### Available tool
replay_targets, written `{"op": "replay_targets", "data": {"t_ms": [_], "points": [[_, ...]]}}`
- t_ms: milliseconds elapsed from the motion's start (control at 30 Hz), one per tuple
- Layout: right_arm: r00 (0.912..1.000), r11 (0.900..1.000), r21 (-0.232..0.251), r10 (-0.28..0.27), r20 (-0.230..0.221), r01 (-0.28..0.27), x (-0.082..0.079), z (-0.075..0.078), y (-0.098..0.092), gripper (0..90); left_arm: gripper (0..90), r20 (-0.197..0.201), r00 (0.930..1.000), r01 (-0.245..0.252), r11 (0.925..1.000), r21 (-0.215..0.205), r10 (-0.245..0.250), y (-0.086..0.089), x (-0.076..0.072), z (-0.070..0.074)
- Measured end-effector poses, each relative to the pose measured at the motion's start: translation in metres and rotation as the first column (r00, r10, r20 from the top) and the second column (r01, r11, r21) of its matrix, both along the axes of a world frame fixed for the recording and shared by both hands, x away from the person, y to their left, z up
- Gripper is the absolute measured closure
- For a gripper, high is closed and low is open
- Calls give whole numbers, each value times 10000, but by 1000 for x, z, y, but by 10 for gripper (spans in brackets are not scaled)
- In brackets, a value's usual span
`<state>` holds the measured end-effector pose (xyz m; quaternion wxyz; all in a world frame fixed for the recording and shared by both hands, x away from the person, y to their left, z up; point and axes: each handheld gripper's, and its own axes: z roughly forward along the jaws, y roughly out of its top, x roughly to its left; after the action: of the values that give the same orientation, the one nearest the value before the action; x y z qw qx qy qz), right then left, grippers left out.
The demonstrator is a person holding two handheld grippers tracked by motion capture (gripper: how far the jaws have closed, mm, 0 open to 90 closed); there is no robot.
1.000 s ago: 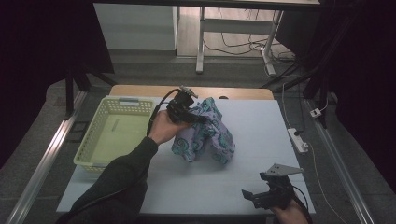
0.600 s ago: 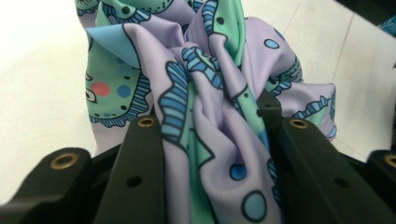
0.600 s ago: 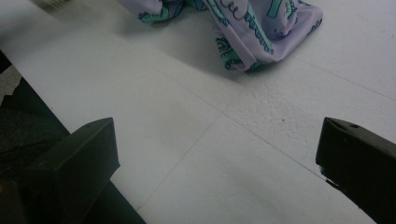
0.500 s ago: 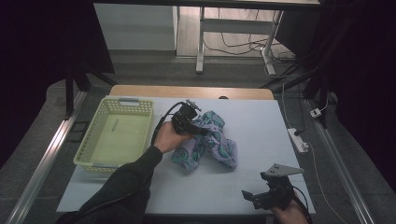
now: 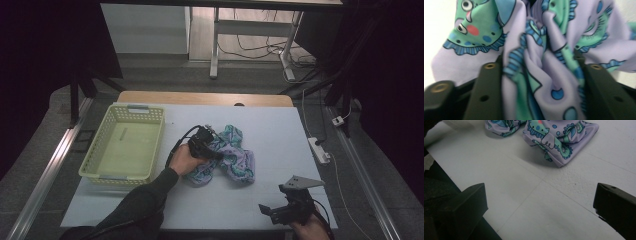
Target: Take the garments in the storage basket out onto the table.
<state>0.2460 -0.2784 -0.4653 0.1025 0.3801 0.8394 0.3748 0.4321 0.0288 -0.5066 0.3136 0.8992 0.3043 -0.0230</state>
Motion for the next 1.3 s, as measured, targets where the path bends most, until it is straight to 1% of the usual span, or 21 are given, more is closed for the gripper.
{"op": "replay_targets", "data": {"t_ms": [33, 67, 100, 133, 233, 267, 300, 367, 433, 467, 500, 567, 633, 667, 700, 800, 900, 1067, 1133, 1233, 1300], "points": [[10000, 10000, 0, 0, 0, 0, 0, 0, 0, 0, 497, 18, 10000, -24, 9999, 111, 23, 0, 0, -3], [10000, 10000, -6, 25, 17, -25, 0, 0, 0, 0, 469, 32, 10000, -10, 9997, 240, 9, 0, 0, -7], [10000, 10000, -29, 25, 23, -25, 0, 0, 0, 0, 415, 24, 10000, -18, 9996, 280, 17, 0, -1, -9], [10000, 10000, -29, 25, 23, -25, 0, 0, 0, 0, 415, 32, 10000, -48, 9997, 228, 47, 0, -1, -10], [10000, 10000, -42, 29, 7, -29, 0, 0, 0, 0, 357, -31, 10000, -58, 9998, 164, 59, 0, -1, -10], [10000, 10000, -42, 29, 7, -29, 0, 0, 0, 0, 357, -53, 10000, -33, 9998, 205, 34, 0, -1, -10], [10000, 10000, -51, 31, 10, -31, 0, 0, 1, 0, 296, -87, 10000, -7, 9996, 265, 9, -1, 0, -9], [10000, 10000, -54, 32, 9, -32, 0, 0, 1, 0, 244, -123, 9999, -24, 9995, 313, 28, -2, 0, -8], [10000, 10000, -57, 30, 3, -29, 0, 0, 0, 0, 187, -157, 9999, 74, 9994, 324, -69, -2, -1, -6], [10000, 10000, -57, 30, 3, -29, 0, 0, 0, 0, 187, -135, 9999, 98, 9995, 306, -94, -1, -1, -4], [10000, 10000, -60, 33, 1, -33, 0, 0, 0, 0, 164, -113, 9999, 103, 9996, 261, -100, -1, -2, -2], [10000, 10000, -62, 44, 5, -44, 0, -1, 0, 0, 122, 23, 9999, 143, 9992, 365, -144, -1, -4, 1], [10000, 10000, -79, 57, 4, -57, 0, -1, 1, 0, 78, 148, 9998, 100, 9997, 242, -103, -1, -6, 4], [10000, 9999, -85, 53, -9, -53, 0, -1, 1, 0, 62, 222, 9996, 169, 9996, 237, -174, 0, -7, 7], [10000, 9999, -85, 53, -9, -53, 0, -1, 1, 0, 62, 280, 9994, 209, 9995, 218, -215, 1, -8, 9], [10000, 9999, -124, 74, -15, -74, 0, -1, 1, 0, 29, 424, 9988, 260, 9997, -42, -258, 4, -12, 16], [10000, 9998, -170, 68, -18, -69, 0, 0, 1, 0, 18, 577, 9978, 331, 9994, -134, -323, 7, -15, 21], [10000, 9998, -182, 67, -21, -68, 0, -1, 1, 0, 6, 694, 9966, 472, 9976, -516, -435, 15, -20, 27], [10000, 9998, -169, 81, -29, -81, 0, -1, 2, 0, 5, 684, 9968, 449, 9968, -657, -404, 18, -21, 28], [9999, 9998, -184, 107, -27, -108, 0, -1, 2, 0, 0, 651, 9977, 262, 9958, -880, -205, 24, -23, 30], [9999, 9997, -190, 119, -30, -120, 0, -1, 2, 0, 0, 653, 9978, 182, 9954, -938, -121, 27, -24, 31]]}}
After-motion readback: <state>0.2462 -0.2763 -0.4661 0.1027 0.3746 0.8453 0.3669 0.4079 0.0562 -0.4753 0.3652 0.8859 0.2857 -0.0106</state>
